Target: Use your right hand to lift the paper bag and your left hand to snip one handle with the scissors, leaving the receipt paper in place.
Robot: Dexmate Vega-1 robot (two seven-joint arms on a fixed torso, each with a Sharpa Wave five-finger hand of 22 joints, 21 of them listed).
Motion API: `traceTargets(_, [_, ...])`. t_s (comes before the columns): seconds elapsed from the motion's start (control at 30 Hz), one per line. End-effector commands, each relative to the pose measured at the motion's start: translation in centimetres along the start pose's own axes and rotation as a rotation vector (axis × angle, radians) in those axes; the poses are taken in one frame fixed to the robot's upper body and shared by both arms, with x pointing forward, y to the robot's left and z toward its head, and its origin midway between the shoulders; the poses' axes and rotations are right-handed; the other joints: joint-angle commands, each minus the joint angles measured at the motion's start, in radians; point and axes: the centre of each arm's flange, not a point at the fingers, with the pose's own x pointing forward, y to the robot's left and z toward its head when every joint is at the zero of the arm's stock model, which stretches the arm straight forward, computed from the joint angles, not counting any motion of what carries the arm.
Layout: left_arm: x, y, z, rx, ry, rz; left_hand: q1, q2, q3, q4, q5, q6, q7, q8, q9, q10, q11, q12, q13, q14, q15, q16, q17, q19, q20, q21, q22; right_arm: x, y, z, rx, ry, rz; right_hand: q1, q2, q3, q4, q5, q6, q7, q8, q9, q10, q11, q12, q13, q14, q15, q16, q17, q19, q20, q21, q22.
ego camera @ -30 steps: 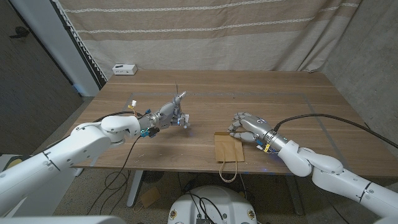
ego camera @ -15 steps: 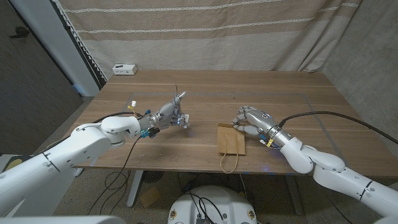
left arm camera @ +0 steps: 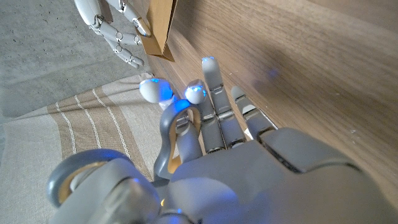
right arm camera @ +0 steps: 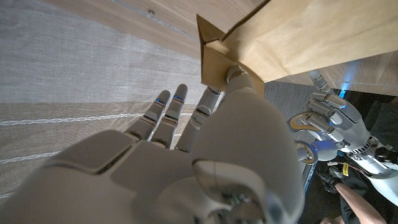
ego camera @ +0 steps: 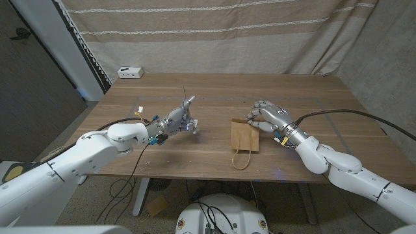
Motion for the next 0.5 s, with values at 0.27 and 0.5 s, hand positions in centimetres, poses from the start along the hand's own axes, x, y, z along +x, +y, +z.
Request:
traceTargets(0.27, [0.5,-0.5,-0.1,0.003,0.015,-0.02,-0.008,-0.006,-0.035,-0.002,0.002,0.074,0.082,0.124,-0.002,0.02,-0.012,0.009,0.006,-0.003,-0.061,0.017,0.0,0.009,0.0,0.002,0.003,3.4,-3.1,-1.5,-0.051,-0.022,-0.05,-0.001,0.002,0.007,0.011,-0.01,0.005,-0.001,-0.005,0.001,0.017,0.005,0.024,0.042,0.013,-0.184,0.013,0.006,0.002,-0.068,0.012,0.007])
traceTargets(0.5, [1.0,-0.3,0.2,0.02,0.019,-0.03,-0.008,-0.006,-0.035,-0.002,0.002,0.081,0.081,0.122,-0.009,0.019,-0.01,0.008,0.004,-0.003,-0.061,0.018,-0.008,0.008,0.001,0.002,0.003,4.6,-4.4,-2.2,-0.072,-0.037,-0.06,-0.001,0.001,0.007,0.013,-0.013,0.007,0.0,-0.006,0.001,0.015,0.005,0.027,0.047,0.015,-0.184,0.014,0.007,0.003,-0.072,0.014,0.007])
